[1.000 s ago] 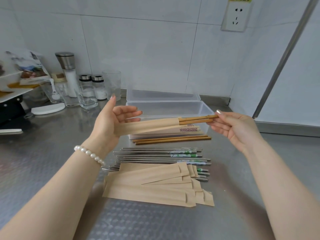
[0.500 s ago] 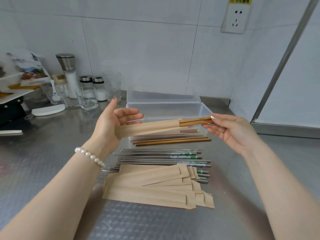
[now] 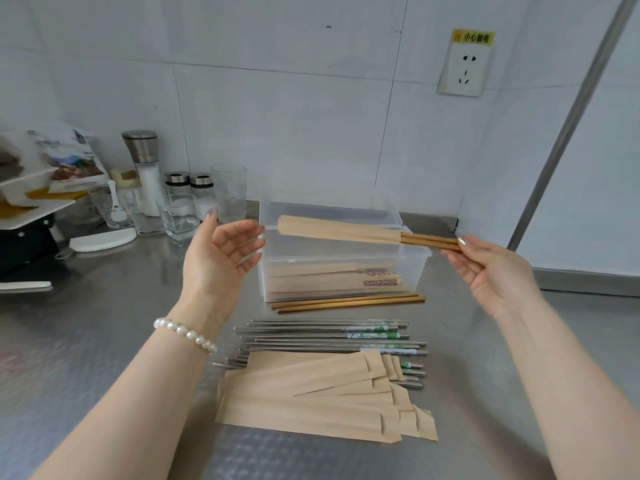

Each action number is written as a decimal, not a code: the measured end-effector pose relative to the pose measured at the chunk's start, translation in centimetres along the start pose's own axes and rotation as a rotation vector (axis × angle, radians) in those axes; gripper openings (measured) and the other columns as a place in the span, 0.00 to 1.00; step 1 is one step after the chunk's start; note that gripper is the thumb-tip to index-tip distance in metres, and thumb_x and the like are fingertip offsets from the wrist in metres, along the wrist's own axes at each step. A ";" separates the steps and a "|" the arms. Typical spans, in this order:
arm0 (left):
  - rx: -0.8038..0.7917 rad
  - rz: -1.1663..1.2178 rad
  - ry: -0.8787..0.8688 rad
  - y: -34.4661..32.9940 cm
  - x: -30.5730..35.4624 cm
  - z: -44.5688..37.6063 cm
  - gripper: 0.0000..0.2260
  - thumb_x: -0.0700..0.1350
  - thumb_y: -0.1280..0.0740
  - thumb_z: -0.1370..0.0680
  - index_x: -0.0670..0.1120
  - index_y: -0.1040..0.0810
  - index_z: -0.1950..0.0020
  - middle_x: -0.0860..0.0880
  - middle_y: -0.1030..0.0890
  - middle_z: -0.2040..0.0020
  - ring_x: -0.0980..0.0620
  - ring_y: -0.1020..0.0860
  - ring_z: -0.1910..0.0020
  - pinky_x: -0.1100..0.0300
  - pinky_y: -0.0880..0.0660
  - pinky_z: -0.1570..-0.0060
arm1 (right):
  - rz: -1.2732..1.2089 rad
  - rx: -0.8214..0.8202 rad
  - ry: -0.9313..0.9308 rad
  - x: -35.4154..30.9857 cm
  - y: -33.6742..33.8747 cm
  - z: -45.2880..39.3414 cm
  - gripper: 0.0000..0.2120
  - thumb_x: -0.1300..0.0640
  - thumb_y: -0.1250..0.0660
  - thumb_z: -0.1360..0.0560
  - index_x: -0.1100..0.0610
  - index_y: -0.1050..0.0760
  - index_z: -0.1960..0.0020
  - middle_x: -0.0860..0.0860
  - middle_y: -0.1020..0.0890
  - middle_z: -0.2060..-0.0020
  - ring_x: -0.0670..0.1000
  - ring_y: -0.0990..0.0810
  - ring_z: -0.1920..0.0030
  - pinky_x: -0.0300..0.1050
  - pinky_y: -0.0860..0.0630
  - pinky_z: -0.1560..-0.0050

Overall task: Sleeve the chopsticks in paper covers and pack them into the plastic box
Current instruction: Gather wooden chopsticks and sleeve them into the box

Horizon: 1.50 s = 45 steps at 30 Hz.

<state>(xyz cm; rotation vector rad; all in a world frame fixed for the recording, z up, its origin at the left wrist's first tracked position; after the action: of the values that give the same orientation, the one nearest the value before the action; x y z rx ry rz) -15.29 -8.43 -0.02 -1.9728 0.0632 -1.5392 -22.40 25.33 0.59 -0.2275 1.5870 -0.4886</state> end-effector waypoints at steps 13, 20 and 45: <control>0.029 -0.044 0.008 0.6 -0.6 -0.7 0.19 0.52 0.45 0.21 0.43 0.21 0.59 0.45 0.17 0.58 0.48 0.20 0.59 0.56 0.28 0.54 | 0.428 0.068 -0.128 1.0 -8.1 -4.5 0.07 0.72 0.40 0.24 0.72 0.26 0.48 0.64 0.24 0.52 0.61 0.21 0.47 0.47 0.25 0.40; 0.020 -0.036 0.018 0.4 -0.5 -0.6 0.18 0.51 0.45 0.21 0.43 0.21 0.58 0.45 0.17 0.57 0.48 0.20 0.59 0.56 0.29 0.54 | 1.140 0.118 0.084 1.9 -9.2 -5.7 0.06 0.62 0.35 0.26 0.61 0.26 0.62 0.54 0.25 0.66 0.51 0.25 0.66 0.39 0.33 0.76; -0.579 -0.840 -0.246 -4.4 -3.3 3.7 0.05 0.41 0.25 0.33 0.47 0.20 0.64 0.54 0.24 0.69 0.60 0.31 0.71 0.68 0.34 0.68 | 1.200 -0.042 0.495 -2.1 -8.4 -1.6 0.12 0.62 0.39 0.25 0.57 0.20 0.46 0.51 0.18 0.46 0.51 0.22 0.46 0.36 0.32 0.49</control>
<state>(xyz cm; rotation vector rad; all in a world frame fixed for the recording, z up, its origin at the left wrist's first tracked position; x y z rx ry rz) -14.47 -1.93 -1.11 -2.8650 -0.5459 -1.8926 -25.08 19.06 6.20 0.8495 1.8837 0.4657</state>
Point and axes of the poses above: each hand's wrist, its own z-axis away from the middle knuckle, its own y-axis out of the back of the hand, x = y × z, the point moved 5 cm from there along -z, towards the middle knuckle
